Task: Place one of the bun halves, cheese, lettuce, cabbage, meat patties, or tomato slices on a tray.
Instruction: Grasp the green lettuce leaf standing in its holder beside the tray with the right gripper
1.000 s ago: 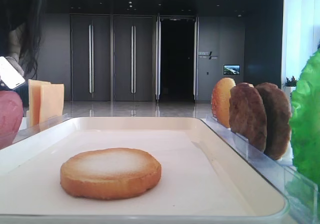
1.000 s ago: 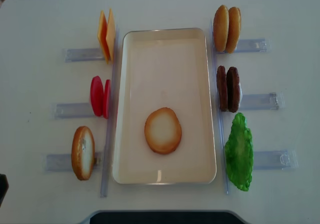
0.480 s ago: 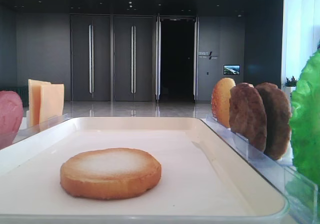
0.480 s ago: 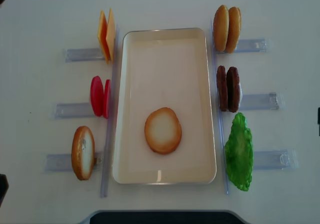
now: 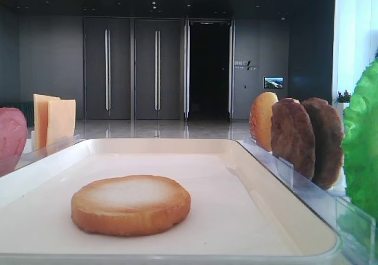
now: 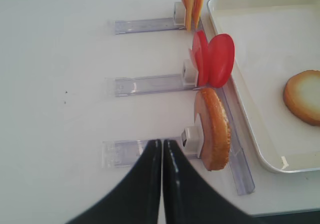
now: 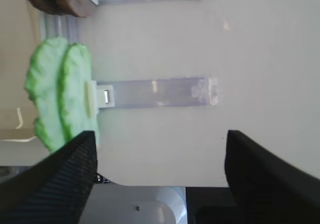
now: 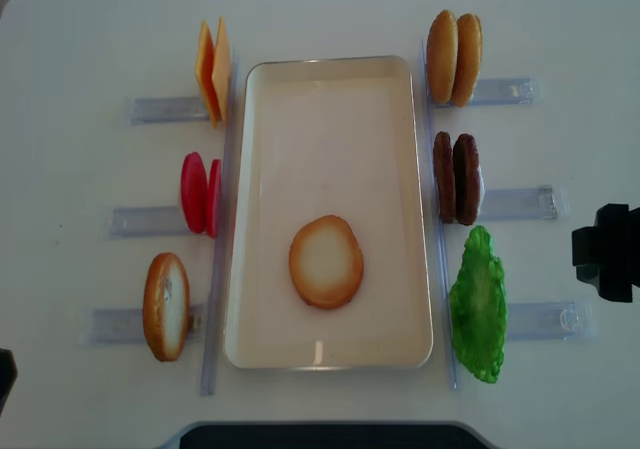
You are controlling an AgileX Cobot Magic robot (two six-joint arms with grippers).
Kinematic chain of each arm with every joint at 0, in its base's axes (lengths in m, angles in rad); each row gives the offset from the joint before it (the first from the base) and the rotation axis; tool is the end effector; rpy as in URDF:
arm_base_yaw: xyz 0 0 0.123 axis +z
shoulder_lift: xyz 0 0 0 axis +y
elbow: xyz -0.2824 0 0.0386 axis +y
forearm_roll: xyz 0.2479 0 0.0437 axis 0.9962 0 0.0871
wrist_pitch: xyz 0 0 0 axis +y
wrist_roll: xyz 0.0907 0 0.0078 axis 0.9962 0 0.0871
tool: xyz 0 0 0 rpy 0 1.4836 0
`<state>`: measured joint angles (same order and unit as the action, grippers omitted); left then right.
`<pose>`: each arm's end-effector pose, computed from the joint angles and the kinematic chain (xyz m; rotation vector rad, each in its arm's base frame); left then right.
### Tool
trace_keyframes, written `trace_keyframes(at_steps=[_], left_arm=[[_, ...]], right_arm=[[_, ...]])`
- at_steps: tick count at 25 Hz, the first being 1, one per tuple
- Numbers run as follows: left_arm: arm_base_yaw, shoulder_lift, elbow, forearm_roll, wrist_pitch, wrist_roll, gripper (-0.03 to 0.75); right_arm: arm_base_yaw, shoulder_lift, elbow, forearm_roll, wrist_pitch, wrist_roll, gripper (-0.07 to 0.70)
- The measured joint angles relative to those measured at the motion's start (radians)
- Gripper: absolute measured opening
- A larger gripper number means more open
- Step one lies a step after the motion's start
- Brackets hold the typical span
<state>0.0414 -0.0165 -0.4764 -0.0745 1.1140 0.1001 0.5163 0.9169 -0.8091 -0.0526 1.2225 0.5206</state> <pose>-0.0069 -0.0064 0.2665 0.0672 2.1012 -0.0050 0.1233 0.0648 0.3013 -0.0077 2.8265 0.1672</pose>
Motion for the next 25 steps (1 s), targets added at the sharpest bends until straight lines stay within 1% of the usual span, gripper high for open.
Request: trace_keyframes(at_steps=[3,6,11,15,17,22,25], left_arm=[[0.000,0.000,0.000,0.000,0.000,0.000,-0.007],[0.000,0.000,0.000,0.000,0.000,0.000,-0.007],[0.000,0.000,0.000,0.000,0.000,0.000,-0.007],[0.000,0.000,0.000,0.000,0.000,0.000,-0.007],[0.000,0.000,0.000,0.000,0.000,0.000,-0.007],[0.000,0.000,0.000,0.000,0.000,0.000,-0.007],[0.000,0.000,0.000,0.000,0.000,0.000,-0.007]], right_arm=[[0.046,0.004,-0.017,-0.003,0.000,0.039,0.534],[0.057,0.024,-0.018,-0.003,0.000,0.057,0.534],[0.062,0.075,-0.018,-0.004,0.000,0.062,0.534],[0.074,0.110,-0.018,0.012,-0.010,0.040,0.534],[0.099,0.123,-0.018,0.030,-0.030,0.033,0.534],[0.191,0.169,-0.018,0.041,-0.094,0.035,0.534],[0.236,0.206,-0.018,0.053,-0.121,0.038,0.534]])
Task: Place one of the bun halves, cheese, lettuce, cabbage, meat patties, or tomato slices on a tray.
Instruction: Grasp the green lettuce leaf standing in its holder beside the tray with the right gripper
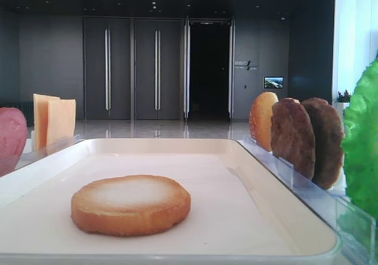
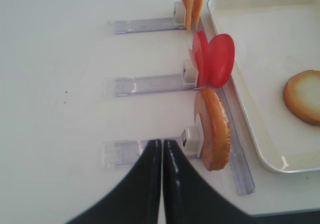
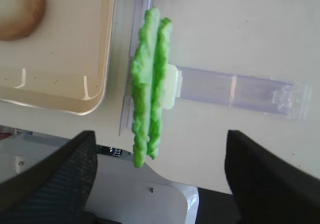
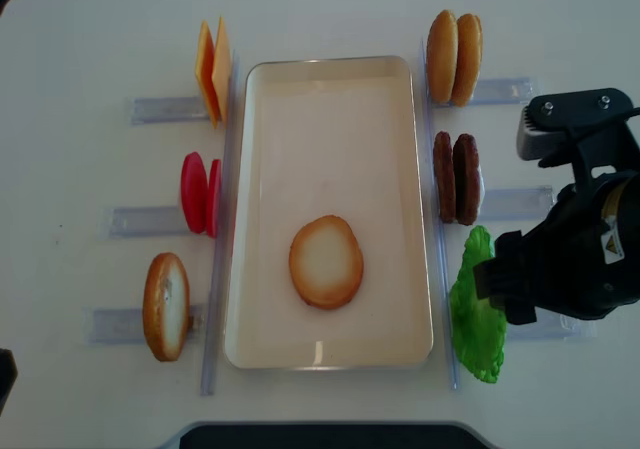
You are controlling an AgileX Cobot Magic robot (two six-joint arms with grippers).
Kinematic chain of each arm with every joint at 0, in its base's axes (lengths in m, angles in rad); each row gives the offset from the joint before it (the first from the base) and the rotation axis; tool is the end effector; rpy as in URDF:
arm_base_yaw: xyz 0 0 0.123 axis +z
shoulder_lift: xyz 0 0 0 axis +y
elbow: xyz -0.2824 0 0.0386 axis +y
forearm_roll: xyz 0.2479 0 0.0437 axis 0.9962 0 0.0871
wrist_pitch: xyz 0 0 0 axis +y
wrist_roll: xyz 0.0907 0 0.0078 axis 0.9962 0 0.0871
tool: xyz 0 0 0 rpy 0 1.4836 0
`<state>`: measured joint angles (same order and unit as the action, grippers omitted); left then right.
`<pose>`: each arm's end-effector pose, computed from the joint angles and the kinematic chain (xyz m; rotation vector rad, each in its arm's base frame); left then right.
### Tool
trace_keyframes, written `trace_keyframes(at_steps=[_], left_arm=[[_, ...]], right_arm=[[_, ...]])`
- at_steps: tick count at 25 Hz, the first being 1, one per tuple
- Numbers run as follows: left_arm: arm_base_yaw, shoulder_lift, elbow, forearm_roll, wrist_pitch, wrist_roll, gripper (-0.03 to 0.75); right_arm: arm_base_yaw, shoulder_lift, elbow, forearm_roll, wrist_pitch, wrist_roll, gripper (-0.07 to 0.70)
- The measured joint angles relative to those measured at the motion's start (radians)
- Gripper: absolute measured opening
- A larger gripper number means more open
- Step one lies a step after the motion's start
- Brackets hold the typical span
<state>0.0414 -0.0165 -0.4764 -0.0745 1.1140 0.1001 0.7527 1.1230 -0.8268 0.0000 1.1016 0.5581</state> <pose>-0.0069 -0.0064 0.2665 0.0672 2.1012 -0.0050 0.1355 0.1269 0.2757 -0.2843 2.9124 0.2334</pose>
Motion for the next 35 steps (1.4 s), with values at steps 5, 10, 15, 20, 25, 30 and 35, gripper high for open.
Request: trace_keyframes(at_steps=[5,10,15,20,25,30,35], left_arm=[[0.000,0.000,0.000,0.000,0.000,0.000,-0.007],[0.000,0.000,0.000,0.000,0.000,0.000,-0.007],[0.000,0.000,0.000,0.000,0.000,0.000,-0.007],[0.000,0.000,0.000,0.000,0.000,0.000,-0.007],[0.000,0.000,0.000,0.000,0.000,0.000,-0.007],[0.000,0.000,0.000,0.000,0.000,0.000,-0.007],[0.000,0.000,0.000,0.000,0.000,0.000,-0.007]], right_arm=[[0.017,0.044,0.000,0.000,-0.049,0.000,0.534],[0.017,0.073,0.000,-0.006,-0.084,0.000,0.534],[0.017,0.115,-0.001,-0.007,-0.090,-0.009,0.534],[0.017,0.143,-0.001,-0.019,-0.096,-0.016,0.498],[0.017,0.165,-0.001,-0.030,-0.112,-0.020,0.407],[0.017,0.167,-0.001,-0.036,-0.117,-0.021,0.314],[0.017,0.167,-0.002,-0.056,-0.117,-0.021,0.161]])
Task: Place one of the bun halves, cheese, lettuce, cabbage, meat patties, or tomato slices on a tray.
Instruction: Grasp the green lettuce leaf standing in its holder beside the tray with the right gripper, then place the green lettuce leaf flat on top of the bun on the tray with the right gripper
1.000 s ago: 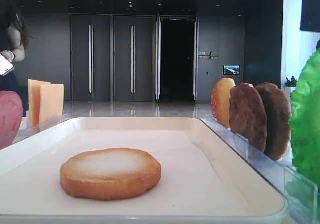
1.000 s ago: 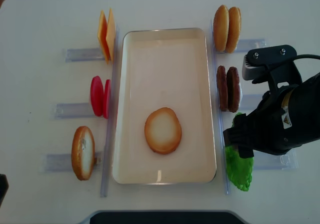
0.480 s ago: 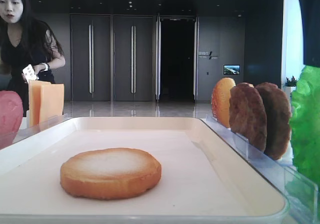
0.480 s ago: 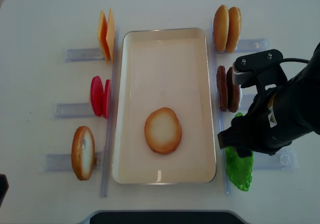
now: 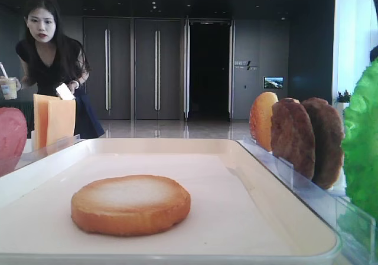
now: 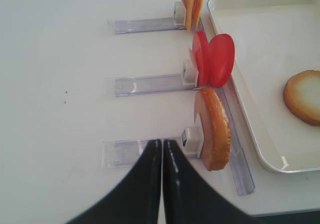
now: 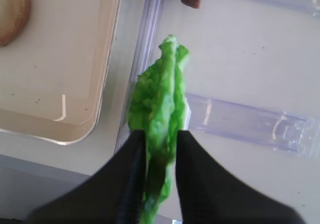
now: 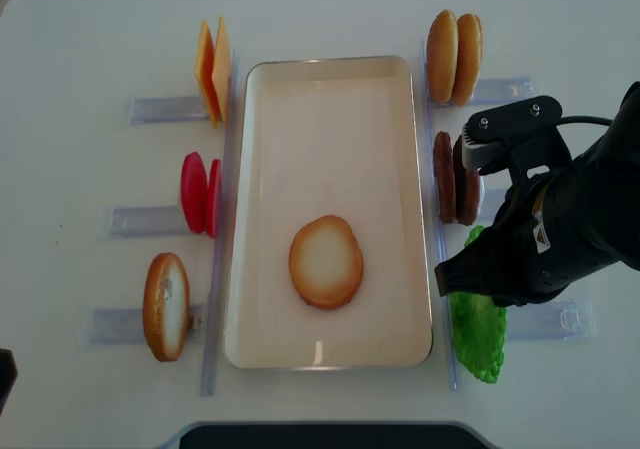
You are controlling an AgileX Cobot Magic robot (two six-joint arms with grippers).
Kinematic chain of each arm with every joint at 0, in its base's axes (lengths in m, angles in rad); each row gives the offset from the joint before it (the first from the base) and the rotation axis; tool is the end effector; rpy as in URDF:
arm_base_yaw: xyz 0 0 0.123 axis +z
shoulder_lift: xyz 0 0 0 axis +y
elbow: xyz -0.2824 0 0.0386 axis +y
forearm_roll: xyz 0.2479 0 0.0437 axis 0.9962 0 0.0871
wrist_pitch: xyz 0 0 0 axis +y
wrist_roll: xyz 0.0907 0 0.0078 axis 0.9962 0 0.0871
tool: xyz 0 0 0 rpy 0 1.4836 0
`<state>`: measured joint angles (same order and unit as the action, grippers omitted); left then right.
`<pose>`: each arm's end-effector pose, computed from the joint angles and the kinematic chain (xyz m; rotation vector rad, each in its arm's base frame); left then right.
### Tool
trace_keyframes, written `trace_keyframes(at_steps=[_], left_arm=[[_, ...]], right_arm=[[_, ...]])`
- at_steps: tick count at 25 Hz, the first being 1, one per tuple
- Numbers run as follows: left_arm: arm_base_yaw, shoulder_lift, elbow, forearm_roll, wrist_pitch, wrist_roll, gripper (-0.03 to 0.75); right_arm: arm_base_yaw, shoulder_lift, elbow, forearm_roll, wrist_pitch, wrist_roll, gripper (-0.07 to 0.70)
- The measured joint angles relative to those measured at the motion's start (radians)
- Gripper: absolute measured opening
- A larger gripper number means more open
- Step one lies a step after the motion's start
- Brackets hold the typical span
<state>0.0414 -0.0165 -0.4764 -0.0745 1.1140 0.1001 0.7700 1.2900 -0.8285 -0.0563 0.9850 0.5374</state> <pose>-0.0069 -0.0064 0.2665 0.0672 2.1012 -0.0050 0.1604 0.1496 0.2449 -0.3794 2.9159 0.1312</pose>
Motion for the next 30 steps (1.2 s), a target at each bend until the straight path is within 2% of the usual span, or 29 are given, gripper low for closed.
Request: trace_keyframes(at_steps=[4,14,23,30], left_arm=[[0.000,0.000,0.000,0.000,0.000,0.000,-0.007],[0.000,0.000,0.000,0.000,0.000,0.000,-0.007],[0.000,0.000,0.000,0.000,0.000,0.000,-0.007],[0.000,0.000,0.000,0.000,0.000,0.000,-0.007]], right_arm=[[0.000,0.001,0.001,-0.001,0.000,-0.001,0.055],[0.000,-0.003,0.000,0.017,0.000,-0.006,0.054],[0.000,-0.003,-0.078,0.167,0.013,-0.123,0.054],[0.000,-0.003,-0.128,0.366,0.020,-0.275,0.054]])
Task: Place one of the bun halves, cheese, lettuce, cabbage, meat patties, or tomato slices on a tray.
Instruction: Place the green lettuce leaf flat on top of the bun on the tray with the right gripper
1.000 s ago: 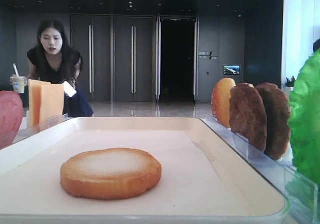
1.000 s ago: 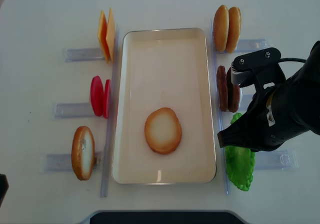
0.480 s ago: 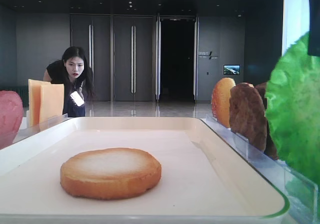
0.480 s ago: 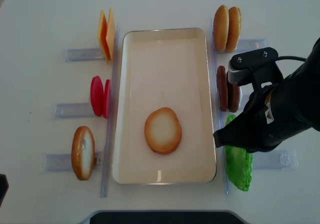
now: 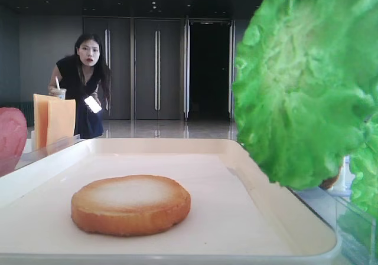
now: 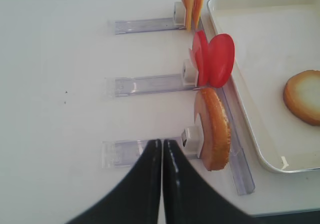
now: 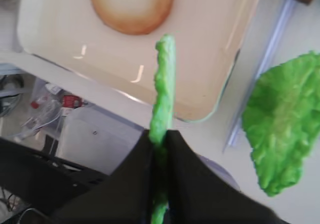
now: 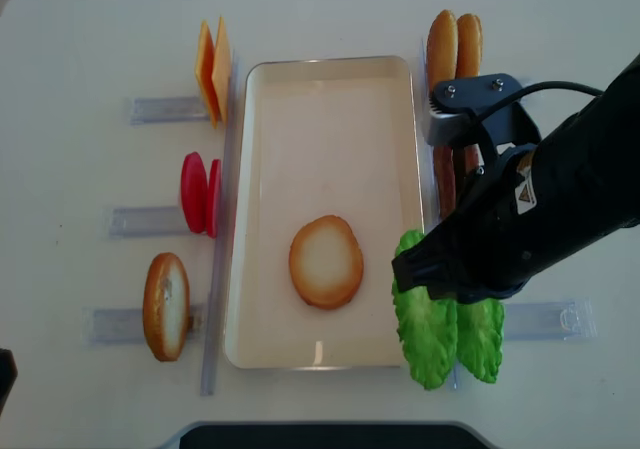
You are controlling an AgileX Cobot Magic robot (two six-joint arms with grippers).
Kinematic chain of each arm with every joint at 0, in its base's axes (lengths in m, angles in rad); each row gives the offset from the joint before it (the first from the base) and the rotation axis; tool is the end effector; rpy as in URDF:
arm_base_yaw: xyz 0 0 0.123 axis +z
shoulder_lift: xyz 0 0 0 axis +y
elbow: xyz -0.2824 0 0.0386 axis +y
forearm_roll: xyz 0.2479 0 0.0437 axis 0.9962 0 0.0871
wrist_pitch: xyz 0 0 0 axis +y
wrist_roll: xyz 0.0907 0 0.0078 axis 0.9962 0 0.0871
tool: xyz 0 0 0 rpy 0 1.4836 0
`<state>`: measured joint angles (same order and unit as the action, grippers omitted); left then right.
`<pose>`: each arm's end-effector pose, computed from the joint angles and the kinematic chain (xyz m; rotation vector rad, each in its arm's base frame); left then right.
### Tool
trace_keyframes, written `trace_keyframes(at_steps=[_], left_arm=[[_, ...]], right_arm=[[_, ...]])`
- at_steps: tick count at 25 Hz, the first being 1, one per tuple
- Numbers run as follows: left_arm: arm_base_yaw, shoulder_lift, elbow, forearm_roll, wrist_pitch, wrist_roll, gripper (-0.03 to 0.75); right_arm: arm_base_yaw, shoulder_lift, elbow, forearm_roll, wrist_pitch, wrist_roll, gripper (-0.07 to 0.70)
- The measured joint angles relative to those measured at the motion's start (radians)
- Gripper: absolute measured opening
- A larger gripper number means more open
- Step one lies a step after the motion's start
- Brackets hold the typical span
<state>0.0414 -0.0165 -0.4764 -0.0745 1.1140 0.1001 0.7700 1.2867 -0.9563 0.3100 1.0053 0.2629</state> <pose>-0.0069 -0.0064 0.2665 0.0672 2.1012 -0.0050 0.1532 0.1813 0.2830 -0.5599 2.8902 0.6077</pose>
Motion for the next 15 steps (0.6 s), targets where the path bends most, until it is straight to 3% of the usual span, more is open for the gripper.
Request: trace_keyframes(at_steps=[6,11,15], left_arm=[[0.000,0.000,0.000,0.000,0.000,0.000,-0.007],[0.000,0.000,0.000,0.000,0.000,0.000,-0.007],[0.000,0.000,0.000,0.000,0.000,0.000,-0.007]], right_arm=[[0.000,0.000,0.000,0.143,-0.064,-0.098,0.054],[0.000,0.014,0.000,0.179,-0.166,-0.124,0.054],[-0.003,0.061,0.000,0.274,-0.246,-0.208,0.054]])
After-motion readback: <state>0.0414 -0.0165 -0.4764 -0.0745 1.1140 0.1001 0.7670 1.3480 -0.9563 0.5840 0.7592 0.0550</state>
